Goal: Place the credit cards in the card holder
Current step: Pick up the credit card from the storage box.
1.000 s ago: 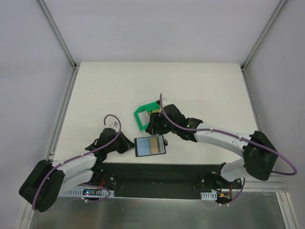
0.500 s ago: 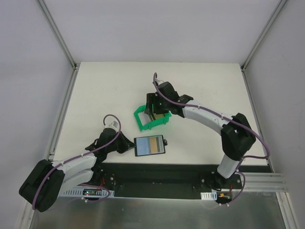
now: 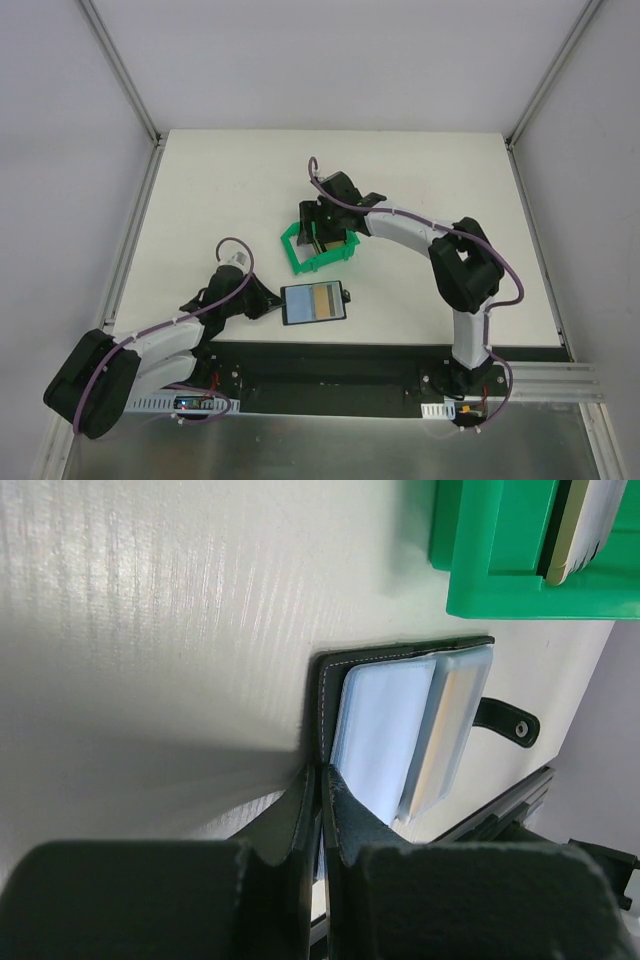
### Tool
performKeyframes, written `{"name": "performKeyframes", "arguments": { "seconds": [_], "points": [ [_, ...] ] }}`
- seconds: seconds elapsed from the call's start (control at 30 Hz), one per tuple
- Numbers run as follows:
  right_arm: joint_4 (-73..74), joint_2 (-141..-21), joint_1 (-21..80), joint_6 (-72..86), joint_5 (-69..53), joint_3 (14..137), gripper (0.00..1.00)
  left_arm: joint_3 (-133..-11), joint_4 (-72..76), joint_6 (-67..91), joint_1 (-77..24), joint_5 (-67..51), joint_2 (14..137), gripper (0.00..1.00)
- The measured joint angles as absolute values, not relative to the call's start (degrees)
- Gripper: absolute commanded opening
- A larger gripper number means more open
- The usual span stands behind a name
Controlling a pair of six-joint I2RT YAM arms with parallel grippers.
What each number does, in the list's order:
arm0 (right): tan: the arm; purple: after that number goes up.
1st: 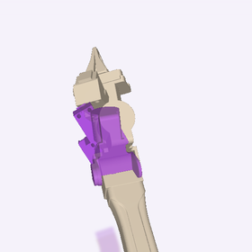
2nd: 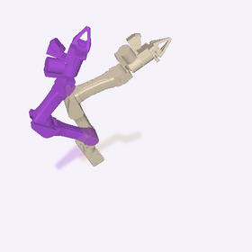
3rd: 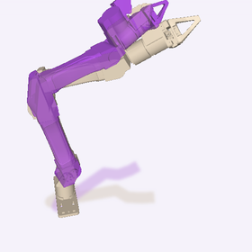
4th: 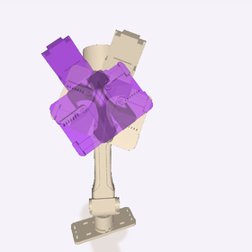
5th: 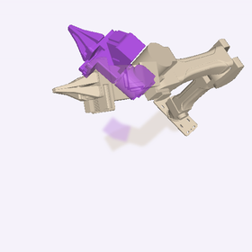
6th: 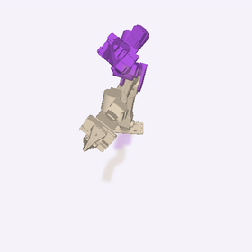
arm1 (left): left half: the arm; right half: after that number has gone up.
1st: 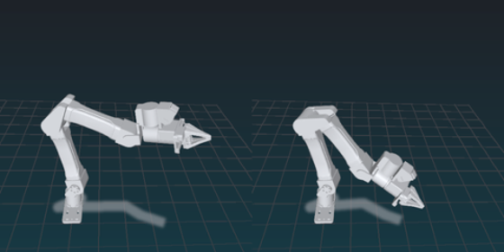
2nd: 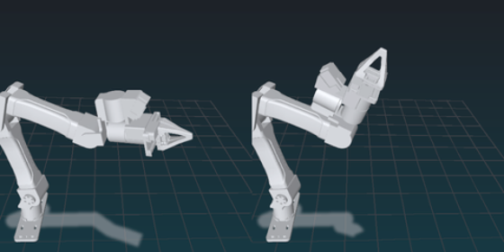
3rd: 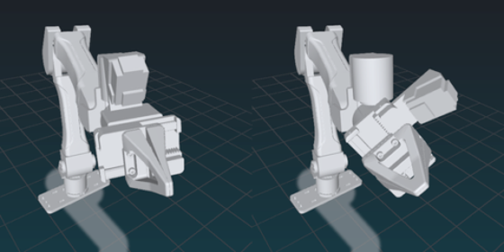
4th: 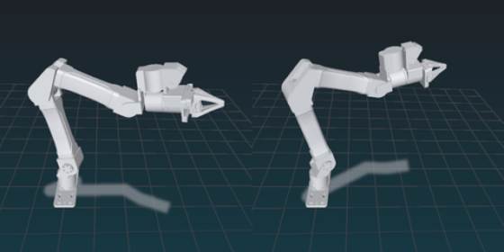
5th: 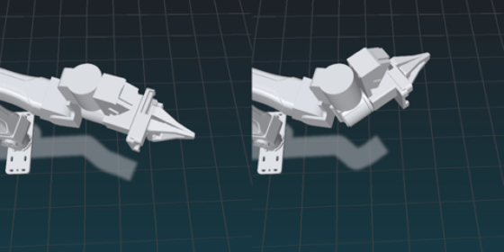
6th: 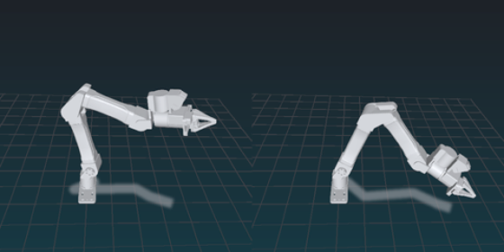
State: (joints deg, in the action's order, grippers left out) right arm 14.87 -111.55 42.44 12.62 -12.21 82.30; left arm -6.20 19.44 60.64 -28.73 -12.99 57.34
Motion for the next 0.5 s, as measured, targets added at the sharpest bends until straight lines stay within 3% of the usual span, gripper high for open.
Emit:
{"name": "performKeyframes", "arguments": {
  "seconds": [0.27, 0.5],
  "points": [
    [14.76, -116.14, 41.69, 12.67, -17.02, 84.33, 0.74, -6.42, 20.18, 60.60, -28.25, -13.28, 58.28, 0.00],
    [14.57, -117.08, 41.39, 12.78, -19.42, 84.55, 0.65, -6.72, 20.40, 60.47, -28.01, -13.47, 58.92, 0.00]
  ]
}}
